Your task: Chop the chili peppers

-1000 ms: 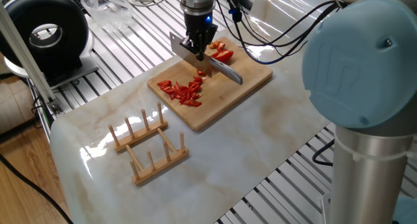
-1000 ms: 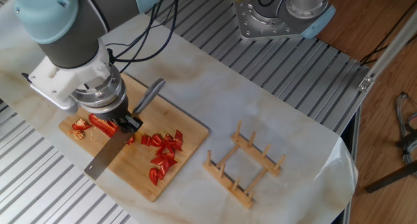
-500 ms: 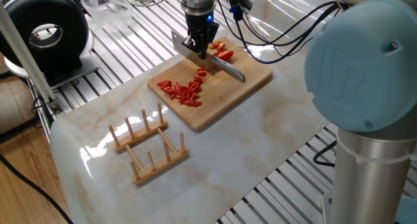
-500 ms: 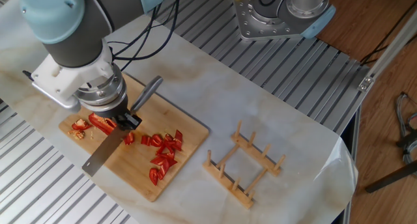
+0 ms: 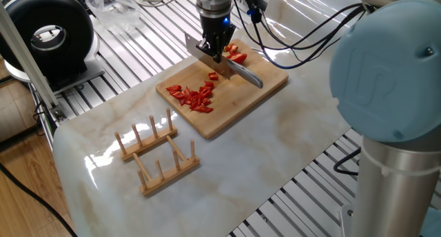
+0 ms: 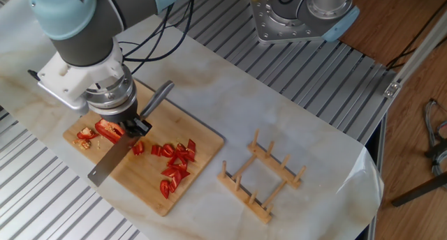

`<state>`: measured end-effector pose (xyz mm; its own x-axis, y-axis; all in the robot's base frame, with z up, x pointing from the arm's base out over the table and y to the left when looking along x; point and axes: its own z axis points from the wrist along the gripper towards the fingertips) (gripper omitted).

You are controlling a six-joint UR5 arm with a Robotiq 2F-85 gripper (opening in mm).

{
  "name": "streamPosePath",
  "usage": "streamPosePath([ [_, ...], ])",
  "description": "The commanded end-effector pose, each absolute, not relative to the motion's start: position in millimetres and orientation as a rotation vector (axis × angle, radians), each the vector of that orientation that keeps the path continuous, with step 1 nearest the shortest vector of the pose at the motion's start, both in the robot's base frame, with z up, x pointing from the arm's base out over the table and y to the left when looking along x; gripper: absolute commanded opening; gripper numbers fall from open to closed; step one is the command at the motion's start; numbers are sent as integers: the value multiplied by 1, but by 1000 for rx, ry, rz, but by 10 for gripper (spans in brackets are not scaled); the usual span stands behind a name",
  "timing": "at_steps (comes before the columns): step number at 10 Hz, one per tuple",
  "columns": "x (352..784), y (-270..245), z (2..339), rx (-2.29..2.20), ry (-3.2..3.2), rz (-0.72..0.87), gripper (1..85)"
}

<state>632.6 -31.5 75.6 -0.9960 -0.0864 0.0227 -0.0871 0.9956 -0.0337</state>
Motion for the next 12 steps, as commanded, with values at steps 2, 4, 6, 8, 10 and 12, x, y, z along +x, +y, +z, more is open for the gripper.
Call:
streamPosePath([
  [2, 629, -26, 73, 119, -3133, 29, 13],
  [4, 629, -15, 74, 114, -3133, -11, 13],
  [6, 630, -7, 74, 114, -3134, -31, 13],
  [8, 630, 5, 78, 117, -3130, -40, 13],
  [10, 631, 15, 73, 100, -3137, -38, 13],
  [12, 632, 24, 70, 88, -3143, -52, 13],
])
